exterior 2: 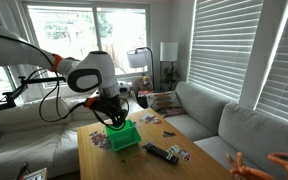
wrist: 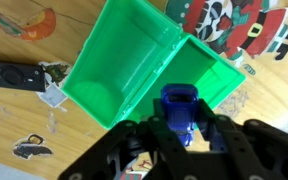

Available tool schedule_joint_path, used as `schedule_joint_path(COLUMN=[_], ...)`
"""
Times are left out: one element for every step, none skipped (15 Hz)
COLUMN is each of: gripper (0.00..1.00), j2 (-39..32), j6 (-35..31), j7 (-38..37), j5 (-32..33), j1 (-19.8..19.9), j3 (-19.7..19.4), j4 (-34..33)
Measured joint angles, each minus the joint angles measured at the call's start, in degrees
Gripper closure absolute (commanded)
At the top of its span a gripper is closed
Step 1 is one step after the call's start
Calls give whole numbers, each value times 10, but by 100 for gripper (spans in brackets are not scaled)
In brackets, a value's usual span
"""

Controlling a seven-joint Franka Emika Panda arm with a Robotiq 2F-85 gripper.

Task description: Open the green lunch box, put the blue car in the green lunch box

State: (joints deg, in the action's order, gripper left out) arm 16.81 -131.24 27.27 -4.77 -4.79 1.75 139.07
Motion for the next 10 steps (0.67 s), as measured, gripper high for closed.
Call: schedule_joint_path(gripper=[89, 89, 50, 38, 34, 26, 19, 12, 5, 0], j2=[0, 0, -1, -1, -2, -2, -3, -4, -4, -4], j6=[-1, -3, -4, -5, -6, -7, -8, -11, -14, -17], j7=[-12, -23, -33, -42, -51, -57, -62, -66, -69, -71], j5=[0, 0, 0, 0, 0, -1, -1, -1, -1, -1], j1=[-1, -1, -1, -1, -1, -1, -1, -1, -1, -1], j3=[0, 1, 1, 1, 1, 0, 0, 0, 0, 0], j4=[3, 5, 5, 6, 6, 6, 6, 6, 6, 6])
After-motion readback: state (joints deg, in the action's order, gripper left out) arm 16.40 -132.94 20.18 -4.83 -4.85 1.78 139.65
